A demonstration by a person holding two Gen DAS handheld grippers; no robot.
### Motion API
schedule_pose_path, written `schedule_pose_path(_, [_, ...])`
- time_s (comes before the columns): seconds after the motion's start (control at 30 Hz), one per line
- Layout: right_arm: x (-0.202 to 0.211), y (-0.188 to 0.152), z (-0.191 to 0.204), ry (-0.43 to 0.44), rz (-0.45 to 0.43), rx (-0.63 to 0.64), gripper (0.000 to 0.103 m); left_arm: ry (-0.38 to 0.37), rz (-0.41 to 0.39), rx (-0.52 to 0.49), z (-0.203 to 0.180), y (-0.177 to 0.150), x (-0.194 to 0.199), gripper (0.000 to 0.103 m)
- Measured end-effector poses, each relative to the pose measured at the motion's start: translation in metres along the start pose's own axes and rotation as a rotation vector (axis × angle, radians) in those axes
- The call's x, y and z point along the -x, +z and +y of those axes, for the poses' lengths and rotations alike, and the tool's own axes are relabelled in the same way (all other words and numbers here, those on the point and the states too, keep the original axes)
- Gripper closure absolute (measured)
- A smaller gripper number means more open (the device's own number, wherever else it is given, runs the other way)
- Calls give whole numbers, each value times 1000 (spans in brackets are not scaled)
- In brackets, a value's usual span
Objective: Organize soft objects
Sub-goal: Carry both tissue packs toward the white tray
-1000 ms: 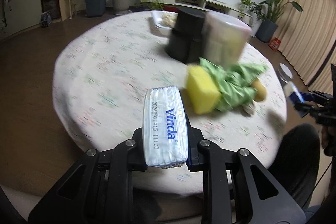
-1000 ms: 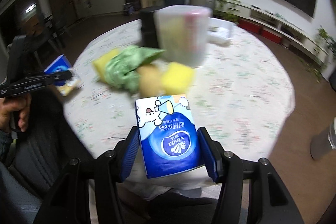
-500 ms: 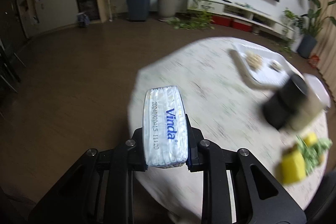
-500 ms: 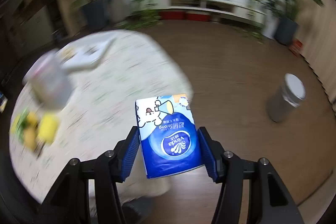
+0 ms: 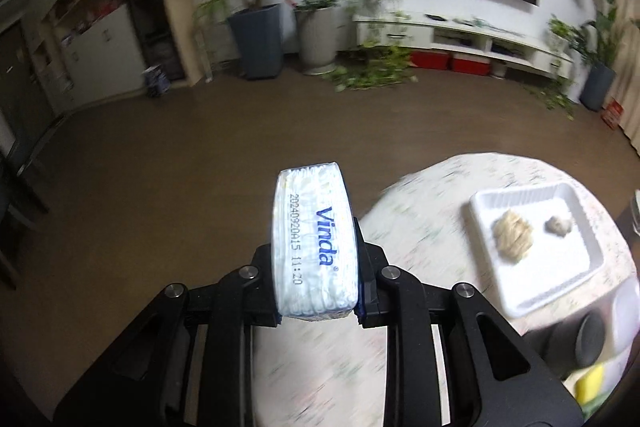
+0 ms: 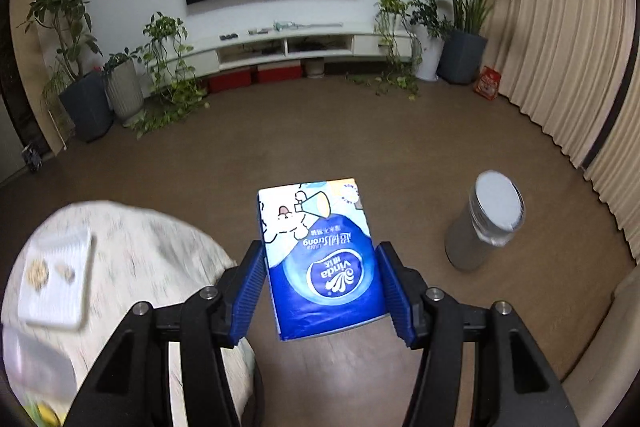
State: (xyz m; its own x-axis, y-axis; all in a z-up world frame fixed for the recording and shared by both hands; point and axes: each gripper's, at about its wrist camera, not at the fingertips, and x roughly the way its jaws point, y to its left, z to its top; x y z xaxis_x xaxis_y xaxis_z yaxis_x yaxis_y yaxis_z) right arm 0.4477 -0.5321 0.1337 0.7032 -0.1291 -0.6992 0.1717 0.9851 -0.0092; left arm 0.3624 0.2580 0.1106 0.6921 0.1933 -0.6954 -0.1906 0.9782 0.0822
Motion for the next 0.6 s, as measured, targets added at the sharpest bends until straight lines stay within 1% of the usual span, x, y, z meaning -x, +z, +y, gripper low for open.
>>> schedule_pose_path(0.03, [-8, 13, 17, 13, -8, 21, 45, -18, 1, -21, -12, 7, -6, 81])
schedule_pose_path(0.1, [-20, 26, 47, 27, -12, 61, 45, -67, 16, -76, -45, 19, -22, 81])
schedule_pose_path(0.17, [-34, 39, 87, 68, -16, 114, 45, -109, 32, -141, -77, 25, -37, 81])
schedule_pose_path(0.23, [-45, 45, 126, 110, -13, 173, 45, -157, 49, -216, -111, 26, -51, 81])
schedule_pose_path(0.3, [-54, 43, 164, 150, -6, 236, 45, -198, 55, -265, -139, 27, -58, 81])
schedule_pose_path(0.43, [-69, 25, 247, 257, 16, 379, 45, -293, 74, -355, -187, 18, -70, 81])
schedule_pose_path(0.47, [-71, 16, 270, 305, 25, 423, 45, -303, 82, -378, -195, 16, -73, 81])
schedule_pose_path(0.53, [-73, 2, 301, 359, 42, 489, 45, -332, 112, -426, -212, 9, -82, 81])
schedule_pose_path(0.6, [-73, -22, 338, 408, 55, 597, 45, -337, 127, -462, -222, 1, -88, 81])
